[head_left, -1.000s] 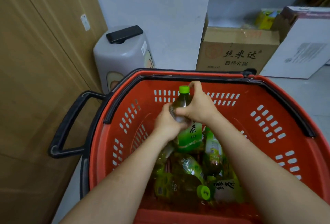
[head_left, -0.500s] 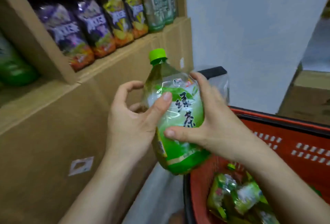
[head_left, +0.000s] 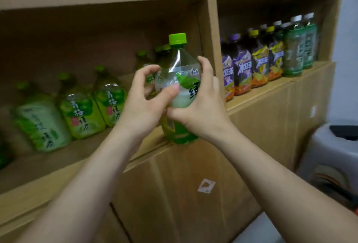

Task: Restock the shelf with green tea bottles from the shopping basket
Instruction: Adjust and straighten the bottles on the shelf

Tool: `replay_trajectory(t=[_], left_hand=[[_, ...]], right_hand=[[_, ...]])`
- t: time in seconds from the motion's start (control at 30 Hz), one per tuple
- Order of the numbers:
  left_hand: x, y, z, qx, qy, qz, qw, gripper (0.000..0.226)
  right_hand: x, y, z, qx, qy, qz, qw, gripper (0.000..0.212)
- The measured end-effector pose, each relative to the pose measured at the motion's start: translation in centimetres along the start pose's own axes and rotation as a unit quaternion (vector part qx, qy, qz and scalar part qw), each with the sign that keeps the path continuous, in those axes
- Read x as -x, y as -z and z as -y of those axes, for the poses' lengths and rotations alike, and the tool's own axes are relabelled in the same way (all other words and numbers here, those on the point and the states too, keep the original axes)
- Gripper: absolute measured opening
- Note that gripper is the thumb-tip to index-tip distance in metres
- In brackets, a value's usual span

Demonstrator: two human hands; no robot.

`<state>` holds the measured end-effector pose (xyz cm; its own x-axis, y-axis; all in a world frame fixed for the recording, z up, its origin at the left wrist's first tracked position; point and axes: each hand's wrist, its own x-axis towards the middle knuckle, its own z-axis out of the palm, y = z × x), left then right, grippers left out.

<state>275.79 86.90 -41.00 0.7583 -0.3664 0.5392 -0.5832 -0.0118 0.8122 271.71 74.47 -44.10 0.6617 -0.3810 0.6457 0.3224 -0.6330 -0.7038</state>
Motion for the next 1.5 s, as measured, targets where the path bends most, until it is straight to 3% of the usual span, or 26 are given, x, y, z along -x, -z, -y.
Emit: replay_trajectory(t=[0.17,0.3,0.47,0.57,0.63,0.87,1.1,1.17,1.27,1.33,1.5], left_hand=[[-0.6,4.0,3.5,-0.001,0.033,-0.003,0.999,0.047],[-1.0,6.8,5.2,-0.021,0.000,-0.004,1.000,0.046],[-2.5,11.2,7.1,-0.095,-0.017,-0.053,0.994,0.048],[-3.2,13.1,8.0,-0.288,-0.046,-0.103,0.951,0.059],[-3.0,13.3,8.8,-0.396,-0.058,-0.069,0.914,0.072],[-5.9,14.2,10.5,-0.540,-0.030,-0.062,0.839,0.090],[-6.2,12.9,9.9,-0.656,-0.082,-0.064,0.748,0.092],[-6.3,12.4,9.9,-0.637,-0.078,-0.060,0.764,0.093],[-7.3,12.6,10.6,-0.436,0.031,-0.101,0.894,0.100],[-7.2,12.6,10.8,-0.293,0.069,-0.120,0.946,0.105],[-4.7,13.8,9.4,-0.249,0.058,-0.107,0.961,0.103]], right_hand=[[-0.8,-5.9,-0.1,-0.019,-0.004,0.031,0.999,0.118],[-1.4,-9.2,0.1,-0.005,0.013,0.034,0.999,0.119],[-2.7,-13.1,1.2,0.098,0.020,0.086,0.991,0.119],[-4.3,-14.5,1.6,0.198,-0.010,0.171,0.965,0.120],[-5.0,-15.2,1.6,0.209,-0.001,0.204,0.956,0.124],[-6.7,-17.3,0.4,0.144,-0.022,0.198,0.969,0.119],[-6.5,-17.2,-1.1,0.099,-0.016,0.216,0.971,0.117],[-5.9,-16.2,-1.7,0.087,-0.001,0.216,0.972,0.111],[-5.2,-15.0,-2.1,-0.010,-0.057,0.241,0.969,0.103],[-5.2,-15.2,-1.8,-0.082,-0.115,0.242,0.960,0.104],[-4.9,-16.7,-0.2,-0.080,-0.124,0.209,0.967,0.078]])
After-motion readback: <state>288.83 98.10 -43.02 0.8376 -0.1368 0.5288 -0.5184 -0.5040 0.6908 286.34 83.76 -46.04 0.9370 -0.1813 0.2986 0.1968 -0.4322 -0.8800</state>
